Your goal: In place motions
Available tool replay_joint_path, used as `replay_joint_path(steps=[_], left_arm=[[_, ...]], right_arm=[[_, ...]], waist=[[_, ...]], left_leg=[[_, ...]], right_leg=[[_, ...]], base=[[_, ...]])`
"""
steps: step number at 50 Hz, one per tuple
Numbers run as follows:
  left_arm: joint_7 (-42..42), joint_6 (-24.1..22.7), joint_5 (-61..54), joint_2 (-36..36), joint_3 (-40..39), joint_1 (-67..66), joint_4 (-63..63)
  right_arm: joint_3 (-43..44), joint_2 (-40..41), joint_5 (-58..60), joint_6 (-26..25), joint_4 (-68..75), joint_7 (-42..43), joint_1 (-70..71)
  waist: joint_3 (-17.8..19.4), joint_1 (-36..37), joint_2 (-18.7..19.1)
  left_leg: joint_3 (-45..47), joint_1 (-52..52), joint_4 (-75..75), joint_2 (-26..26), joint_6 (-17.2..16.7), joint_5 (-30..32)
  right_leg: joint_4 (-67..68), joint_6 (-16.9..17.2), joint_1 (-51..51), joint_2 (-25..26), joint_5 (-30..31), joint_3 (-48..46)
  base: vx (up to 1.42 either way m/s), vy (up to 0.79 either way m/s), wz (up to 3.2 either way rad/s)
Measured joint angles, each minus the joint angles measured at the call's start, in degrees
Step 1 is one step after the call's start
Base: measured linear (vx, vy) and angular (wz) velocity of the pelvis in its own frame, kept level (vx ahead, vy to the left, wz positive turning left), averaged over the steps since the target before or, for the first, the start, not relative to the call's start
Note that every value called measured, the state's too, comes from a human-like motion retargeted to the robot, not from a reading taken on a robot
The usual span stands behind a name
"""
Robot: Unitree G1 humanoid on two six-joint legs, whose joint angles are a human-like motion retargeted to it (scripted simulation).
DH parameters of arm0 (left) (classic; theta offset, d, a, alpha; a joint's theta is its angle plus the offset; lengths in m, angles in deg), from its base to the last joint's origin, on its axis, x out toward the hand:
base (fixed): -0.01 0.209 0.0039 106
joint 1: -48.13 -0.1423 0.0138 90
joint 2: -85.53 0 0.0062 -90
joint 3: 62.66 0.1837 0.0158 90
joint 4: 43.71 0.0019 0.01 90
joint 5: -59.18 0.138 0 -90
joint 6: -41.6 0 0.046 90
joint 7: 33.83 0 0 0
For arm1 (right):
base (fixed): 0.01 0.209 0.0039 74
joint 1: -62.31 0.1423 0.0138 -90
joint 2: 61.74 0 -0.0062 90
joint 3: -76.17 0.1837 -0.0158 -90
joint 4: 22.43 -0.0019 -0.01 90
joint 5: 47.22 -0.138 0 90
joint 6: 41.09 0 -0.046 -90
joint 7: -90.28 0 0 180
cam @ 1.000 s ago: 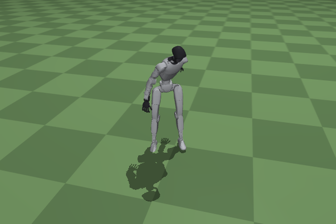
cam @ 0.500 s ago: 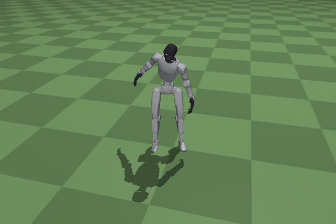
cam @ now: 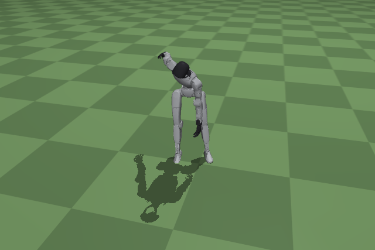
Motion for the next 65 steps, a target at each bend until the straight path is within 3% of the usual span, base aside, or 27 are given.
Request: replay_joint_path(steps=[7,18,23,30,38,48,56,65], left_arm=[[0.43,-0.59,1.92,1.36,3.07,5.06,-1.84],[1.37,-0.79,3.93,-2.83,3.83,5.65,-4.53],[2.25,-0.73,4.06,-8.13,4.10,4.98,-5.43],[3.97,-0.67,3.03,-18.42,-3.46,3.25,-6.92],[3.19,-0.93,1.36,-21.37,-6.24,3.38,-8.03],[1.72,1.05,0.61,-21.02,-6.46,3.25,-6.56],[2.05,-0.70,2.67,-18.58,-4.34,0.34,-7.95],[-2.02,-4.04,-5.63,-4.35,-3.31,-11.73,-12.72]], right_arm=[[2.39,-2.94,-7.05,0.85,0.00,3.55,-3.99],[-0.85,-5.82,-13.20,1.93,0.00,2.58,0.67],[-1.61,-5.89,-13.66,2.55,0.00,3.41,3.73],[-4.49,-5.25,-18.35,2.55,0.00,2.40,12.23],[-3.01,-4.71,-26.33,2.71,0.00,4.79,12.84],[-4.94,-5.88,-24.96,3.98,0.00,5.09,13.95],[-4.80,-6.88,-22.26,5.76,0.00,5.75,14.75],[-7.24,-7.68,-13.39,7.15,-0.40,7.72,15.65]], waist=[[0.00,0.68,1.90],[0.00,-3.72,1.92],[0.00,-6.74,-0.11],[0.00,-15.94,-6.24],[0.00,-19.26,-6.28],[0.00,-18.81,-6.28],[0.00,-16.93,-4.34],[0.00,-12.68,1.91]], left_leg=[[1.38,-11.13,0.18,1.41,-0.35,1.10],[3.13,-21.54,-0.02,3.37,-0.31,1.38],[3.94,-24.47,-0.13,4.24,-0.32,1.22],[5.83,-27.95,0.30,6.61,-0.51,0.41],[5.69,-31.88,0.95,7.91,-0.55,-0.06],[4.92,-31.18,1.99,8.22,-0.29,-0.26],[2.12,-26.27,2.52,7.64,-0.31,0.64],[-1.29,-17.73,2.18,4.98,-0.05,1.41]], right_leg=[[-0.30,-0.72,-11.81,1.82,1.71,0.41],[-0.81,-1.86,-22.87,4.86,2.88,1.77],[-0.61,-2.55,-26.43,6.42,3.08,2.18],[-0.97,-2.86,-30.80,9.52,4.02,3.08],[-1.14,-3.15,-34.53,11.20,4.33,2.96],[-0.74,-2.78,-32.91,10.66,3.95,2.09],[-0.40,-2.67,-25.80,9.15,2.61,1.47],[-0.13,-2.56,-14.51,5.94,0.55,-0.50]], base=[[-0.26,-0.13,-0.15],[-0.14,0.03,-0.19],[-0.02,0.03,-0.29],[0.04,0.17,-0.54],[0.02,0.07,-0.19],[0.00,0.01,0.05],[0.00,0.00,0.37],[-0.01,0.04,0.53]])
